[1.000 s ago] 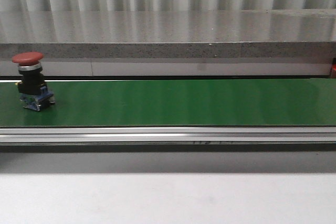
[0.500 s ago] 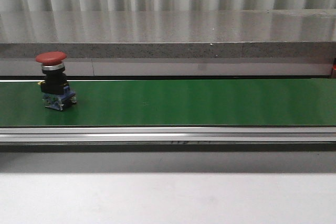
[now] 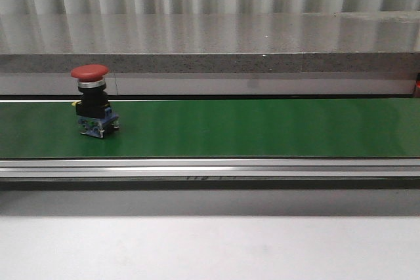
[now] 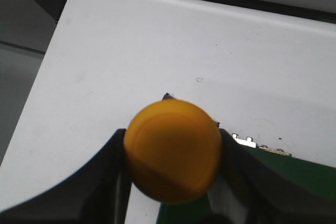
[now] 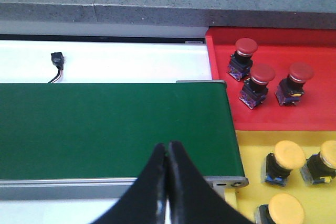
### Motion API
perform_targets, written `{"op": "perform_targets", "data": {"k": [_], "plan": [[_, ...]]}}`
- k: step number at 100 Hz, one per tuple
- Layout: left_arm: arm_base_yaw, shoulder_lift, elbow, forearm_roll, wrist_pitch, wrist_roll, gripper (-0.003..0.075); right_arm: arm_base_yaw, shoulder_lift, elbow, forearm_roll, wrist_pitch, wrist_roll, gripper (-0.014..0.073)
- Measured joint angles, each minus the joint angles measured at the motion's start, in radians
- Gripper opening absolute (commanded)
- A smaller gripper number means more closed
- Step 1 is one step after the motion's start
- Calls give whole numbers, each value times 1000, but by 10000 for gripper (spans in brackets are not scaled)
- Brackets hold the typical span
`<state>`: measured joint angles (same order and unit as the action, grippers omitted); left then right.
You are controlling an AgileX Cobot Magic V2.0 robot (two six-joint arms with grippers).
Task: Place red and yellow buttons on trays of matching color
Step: 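Grasp the last yellow push-button from the table with the left gripper, then set the yellow button on the belt start and open the left gripper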
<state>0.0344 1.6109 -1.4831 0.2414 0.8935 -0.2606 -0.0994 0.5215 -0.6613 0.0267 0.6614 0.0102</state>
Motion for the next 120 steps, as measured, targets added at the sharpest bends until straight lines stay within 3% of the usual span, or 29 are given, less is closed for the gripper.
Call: {"op": "perform_targets", "data": {"k": [68,120], "plan": [[-65,-108,322,-38,-88,2,-20,0,0,0,0,0,0,-67],[-65,-108,384,-57,-132,4,-19,0,0,0,0,0,0,-67]]}}
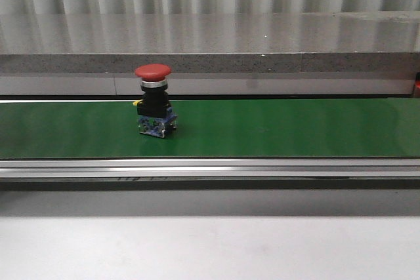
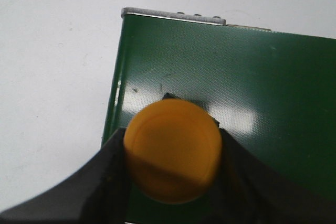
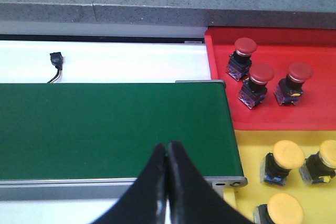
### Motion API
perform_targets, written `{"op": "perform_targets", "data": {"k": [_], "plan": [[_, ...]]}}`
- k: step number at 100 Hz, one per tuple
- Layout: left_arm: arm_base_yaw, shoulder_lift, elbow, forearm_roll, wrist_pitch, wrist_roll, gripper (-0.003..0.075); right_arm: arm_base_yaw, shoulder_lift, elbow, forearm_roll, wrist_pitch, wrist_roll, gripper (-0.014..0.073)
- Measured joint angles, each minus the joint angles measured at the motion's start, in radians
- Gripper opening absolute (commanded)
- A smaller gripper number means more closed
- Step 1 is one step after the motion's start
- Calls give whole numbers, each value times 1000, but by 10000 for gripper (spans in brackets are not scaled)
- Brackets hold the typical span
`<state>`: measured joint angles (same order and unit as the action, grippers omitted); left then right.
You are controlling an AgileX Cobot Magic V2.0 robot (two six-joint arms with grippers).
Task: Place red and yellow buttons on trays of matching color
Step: 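Set the yellow button on the belt start and open the left gripper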
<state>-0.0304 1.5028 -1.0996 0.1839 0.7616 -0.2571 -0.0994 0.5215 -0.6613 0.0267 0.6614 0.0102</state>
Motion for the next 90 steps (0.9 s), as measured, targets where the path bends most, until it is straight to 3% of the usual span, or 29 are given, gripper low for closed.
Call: {"op": "perform_targets", "data": {"k": [52,66,81,90], "plan": [[0,0,31,-6,7,0,9,0,0,0,0,0,0,-67],[0,0,31,-6,13,0,184,0,0,0,0,0,0,-67],[0,0,31,-6,16,0,464,0,0,0,0,0,0,-67],[0,0,31,-6,18,0,537,0,0,0,0,0,0,-67]]}}
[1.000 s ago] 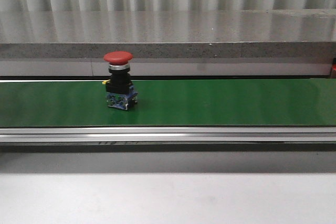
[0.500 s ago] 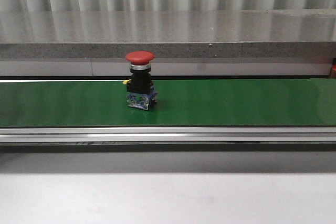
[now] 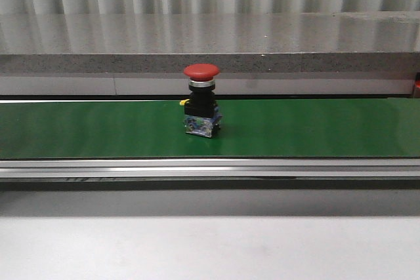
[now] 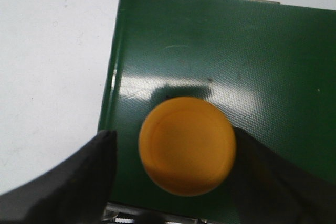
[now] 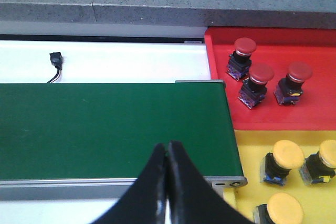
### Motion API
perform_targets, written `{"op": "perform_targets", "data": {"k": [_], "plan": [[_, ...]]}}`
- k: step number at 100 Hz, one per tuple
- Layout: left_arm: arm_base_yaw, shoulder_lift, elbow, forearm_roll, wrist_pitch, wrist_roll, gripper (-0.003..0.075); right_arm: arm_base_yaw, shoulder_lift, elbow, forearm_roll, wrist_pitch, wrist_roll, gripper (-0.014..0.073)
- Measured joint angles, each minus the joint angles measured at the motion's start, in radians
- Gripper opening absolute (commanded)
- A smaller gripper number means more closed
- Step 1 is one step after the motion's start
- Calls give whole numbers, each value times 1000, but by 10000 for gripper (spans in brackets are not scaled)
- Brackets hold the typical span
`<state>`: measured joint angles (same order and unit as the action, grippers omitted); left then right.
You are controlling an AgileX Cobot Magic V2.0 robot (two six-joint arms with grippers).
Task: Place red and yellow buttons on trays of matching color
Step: 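Set the yellow button on the belt start and open the left gripper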
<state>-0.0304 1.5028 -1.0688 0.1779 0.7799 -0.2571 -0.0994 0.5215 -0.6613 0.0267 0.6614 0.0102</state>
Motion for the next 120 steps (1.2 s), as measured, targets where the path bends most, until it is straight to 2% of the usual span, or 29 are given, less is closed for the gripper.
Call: {"op": "perform_targets", "data": {"k": [49,72,96,120], "plan": [[0,-67,-6,-45,11,53,536,0,0,0,0,0,0,-67],[-11,-190,-6,-81,9,85,536,0,0,0,0,0,0,-67],[-80,-348,-4,-87,11,89,536,0,0,0,0,0,0,-67],[-116,-535,95,-87,-42,89,522,0,0,0,0,0,0,-67]]}}
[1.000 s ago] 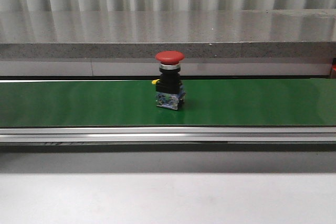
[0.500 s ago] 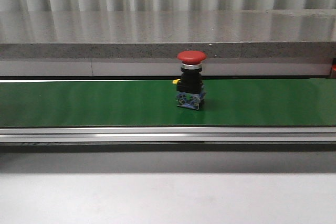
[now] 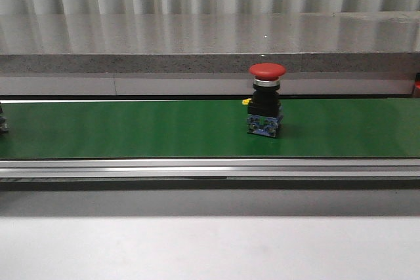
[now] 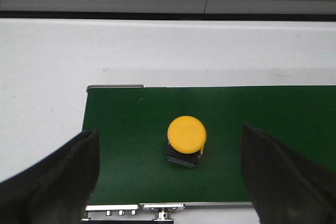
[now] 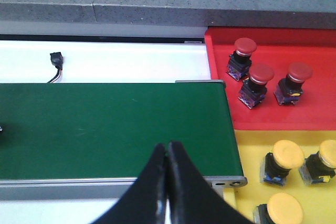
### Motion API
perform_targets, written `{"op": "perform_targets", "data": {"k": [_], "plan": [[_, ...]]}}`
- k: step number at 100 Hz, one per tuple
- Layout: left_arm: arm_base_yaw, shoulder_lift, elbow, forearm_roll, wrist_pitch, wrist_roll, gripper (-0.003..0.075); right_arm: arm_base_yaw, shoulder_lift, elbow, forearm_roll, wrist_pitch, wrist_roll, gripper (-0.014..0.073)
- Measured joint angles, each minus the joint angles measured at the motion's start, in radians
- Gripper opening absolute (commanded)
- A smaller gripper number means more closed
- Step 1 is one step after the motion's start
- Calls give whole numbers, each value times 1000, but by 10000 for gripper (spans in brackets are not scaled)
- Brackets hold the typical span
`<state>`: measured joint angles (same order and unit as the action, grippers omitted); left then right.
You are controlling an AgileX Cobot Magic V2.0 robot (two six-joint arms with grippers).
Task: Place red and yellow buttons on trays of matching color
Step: 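Set the yellow button on the belt start and open the left gripper, then grasp the red button at the belt end with the right gripper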
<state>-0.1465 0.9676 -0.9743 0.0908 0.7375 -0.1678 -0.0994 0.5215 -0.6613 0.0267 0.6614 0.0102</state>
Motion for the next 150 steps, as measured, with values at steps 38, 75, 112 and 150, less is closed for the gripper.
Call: {"op": "perform_targets", "data": {"k": [38,75,112,150], "plan": [[0,-317,274,10,-101,2,337,0,0,0,0,0,0,-67],[0,-497,431,33,-149,2,-8,0,0,0,0,0,0,-67],[0,-500,462,54,-198,4,-20,0,0,0,0,13,0,370],[0,-500,462,56,-204,4,-20,24,43,0,7,33,0,645]]}}
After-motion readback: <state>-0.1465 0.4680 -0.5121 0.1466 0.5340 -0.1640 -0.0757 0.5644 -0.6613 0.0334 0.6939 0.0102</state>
